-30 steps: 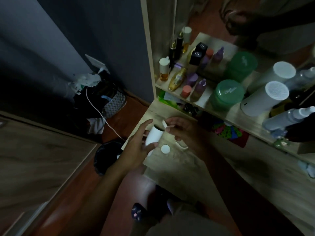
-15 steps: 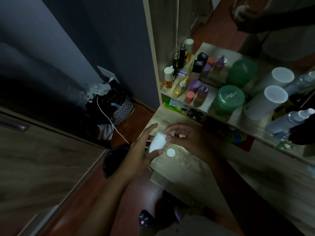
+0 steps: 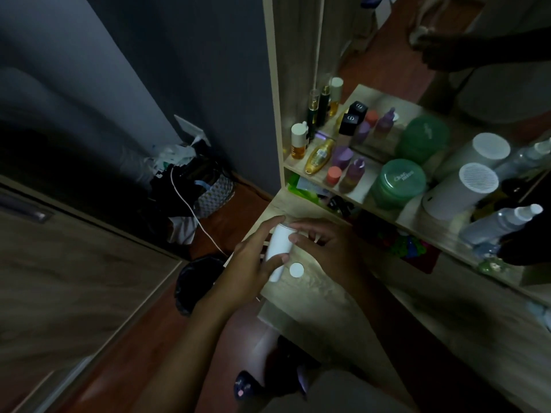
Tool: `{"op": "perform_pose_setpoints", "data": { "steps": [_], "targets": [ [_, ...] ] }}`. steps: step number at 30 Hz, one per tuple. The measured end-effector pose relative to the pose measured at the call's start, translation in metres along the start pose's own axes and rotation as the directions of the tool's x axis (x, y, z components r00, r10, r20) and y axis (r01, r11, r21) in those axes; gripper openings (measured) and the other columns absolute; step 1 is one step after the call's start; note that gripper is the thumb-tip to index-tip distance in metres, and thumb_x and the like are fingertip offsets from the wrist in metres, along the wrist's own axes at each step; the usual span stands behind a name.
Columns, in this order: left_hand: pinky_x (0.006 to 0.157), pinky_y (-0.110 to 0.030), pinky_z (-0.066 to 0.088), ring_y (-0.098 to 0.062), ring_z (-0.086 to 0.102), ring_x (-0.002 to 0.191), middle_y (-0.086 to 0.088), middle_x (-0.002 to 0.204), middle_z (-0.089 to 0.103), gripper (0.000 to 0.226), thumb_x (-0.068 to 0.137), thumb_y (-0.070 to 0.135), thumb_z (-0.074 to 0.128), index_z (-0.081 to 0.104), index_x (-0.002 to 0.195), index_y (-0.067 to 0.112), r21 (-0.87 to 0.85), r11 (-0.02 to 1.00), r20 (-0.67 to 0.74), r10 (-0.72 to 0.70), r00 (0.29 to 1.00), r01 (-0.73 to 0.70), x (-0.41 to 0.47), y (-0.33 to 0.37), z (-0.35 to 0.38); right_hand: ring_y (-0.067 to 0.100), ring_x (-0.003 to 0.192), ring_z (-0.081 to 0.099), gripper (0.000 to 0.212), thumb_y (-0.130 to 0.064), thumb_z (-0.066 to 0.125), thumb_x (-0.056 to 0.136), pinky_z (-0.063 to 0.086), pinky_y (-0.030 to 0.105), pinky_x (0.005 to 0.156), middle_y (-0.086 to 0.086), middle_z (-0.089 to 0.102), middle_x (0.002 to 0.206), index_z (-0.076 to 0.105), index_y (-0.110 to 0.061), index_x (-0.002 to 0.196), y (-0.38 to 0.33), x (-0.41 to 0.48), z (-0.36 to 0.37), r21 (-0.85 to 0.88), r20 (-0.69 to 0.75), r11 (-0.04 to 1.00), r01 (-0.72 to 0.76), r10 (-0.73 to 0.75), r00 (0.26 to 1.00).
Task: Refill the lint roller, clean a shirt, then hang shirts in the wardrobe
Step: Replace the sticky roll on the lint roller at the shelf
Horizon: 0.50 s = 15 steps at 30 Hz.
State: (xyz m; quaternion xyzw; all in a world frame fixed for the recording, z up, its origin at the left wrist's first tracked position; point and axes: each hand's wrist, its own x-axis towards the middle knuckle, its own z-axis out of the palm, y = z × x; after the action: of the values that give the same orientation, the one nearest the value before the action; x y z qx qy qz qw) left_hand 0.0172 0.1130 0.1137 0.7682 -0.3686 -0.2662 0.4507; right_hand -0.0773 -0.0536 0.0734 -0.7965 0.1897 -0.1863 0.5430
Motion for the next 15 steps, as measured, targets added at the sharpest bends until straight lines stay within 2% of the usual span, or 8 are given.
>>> {"op": "perform_pose_setpoints", "data": {
  "steps": [2,5,8,11,13,15],
  "targets": [
    [0.087,-0.011,0.048,0.005,0.058,0.115,0.018,0.127,0.061,0.058,0.094,0.026,0.069,0.044,0.147,0.024,0.038,0.999,-0.001,0.026,1.000,-0.026,0.002,0.000,0.002,0.017,0.095,0.070,0.020,-0.042,0.069,0.084,0.059,0.045,0.075,-0.022,0.073,0.106,0.071,-0.044,0.103,0.002,0.002,-0.001,-0.019,0.008,1.000,0.018,-0.018,1.000],
    [0.087,-0.018,0.051,-0.002,0.061,0.111,0.013,0.123,0.063,0.054,0.094,0.027,0.069,0.046,0.142,0.027,0.042,0.999,-0.004,0.024,1.000,-0.024,0.004,-0.005,0.003,0.018,0.092,0.070,0.018,-0.043,0.069,0.083,0.059,0.046,0.076,-0.019,0.075,0.101,0.069,-0.056,0.096,0.007,0.001,0.003,-0.005,0.004,1.000,-0.022,0.022,1.000],
    [0.083,-0.029,0.057,-0.009,0.063,0.106,0.007,0.120,0.064,0.052,0.092,0.024,0.072,0.046,0.138,0.028,-0.024,0.998,0.021,-0.054,0.998,0.055,0.003,-0.016,0.007,0.013,0.089,0.071,0.018,-0.042,0.071,0.083,0.061,0.039,0.075,-0.022,0.074,0.095,0.068,-0.058,0.091,0.015,-0.001,0.010,-0.028,-0.003,0.997,-0.072,0.072,0.997],
    [0.081,-0.040,0.060,-0.016,0.064,0.100,-0.001,0.117,0.063,0.051,0.092,0.022,0.073,0.045,0.135,0.027,-0.122,0.980,-0.009,-0.159,0.987,0.156,0.000,-0.028,0.016,-0.003,0.082,0.068,0.011,-0.026,0.068,0.092,0.056,0.023,0.072,-0.022,0.071,0.086,0.072,-0.037,0.094,0.035,-0.008,0.019,0.023,-0.065,0.972,-0.232,0.233,0.970],
    [0.081,-0.040,0.060,-0.018,0.063,0.100,-0.004,0.117,0.061,0.051,0.091,0.020,0.074,0.046,0.133,0.026,-0.213,0.952,-0.061,-0.236,0.970,0.218,0.001,-0.034,0.019,0.003,0.082,0.068,0.012,-0.024,0.062,0.097,0.053,0.022,0.073,-0.006,0.074,0.088,0.073,-0.019,0.098,0.057,-0.014,0.028,-0.066,-0.114,0.953,-0.296,0.287,0.951],
    [0.082,-0.039,0.060,-0.013,0.061,0.102,-0.003,0.120,0.059,0.051,0.091,0.021,0.075,0.047,0.133,0.025,-0.273,0.932,-0.116,-0.276,0.954,0.236,0.003,-0.040,0.019,0.014,0.098,0.068,0.019,-0.021,0.060,0.098,0.050,0.022,0.081,0.002,0.074,0.104,0.072,-0.013,0.109,0.084,-0.024,0.040,-0.190,-0.073,0.914,-0.358,0.350,0.934]
  ]
}}
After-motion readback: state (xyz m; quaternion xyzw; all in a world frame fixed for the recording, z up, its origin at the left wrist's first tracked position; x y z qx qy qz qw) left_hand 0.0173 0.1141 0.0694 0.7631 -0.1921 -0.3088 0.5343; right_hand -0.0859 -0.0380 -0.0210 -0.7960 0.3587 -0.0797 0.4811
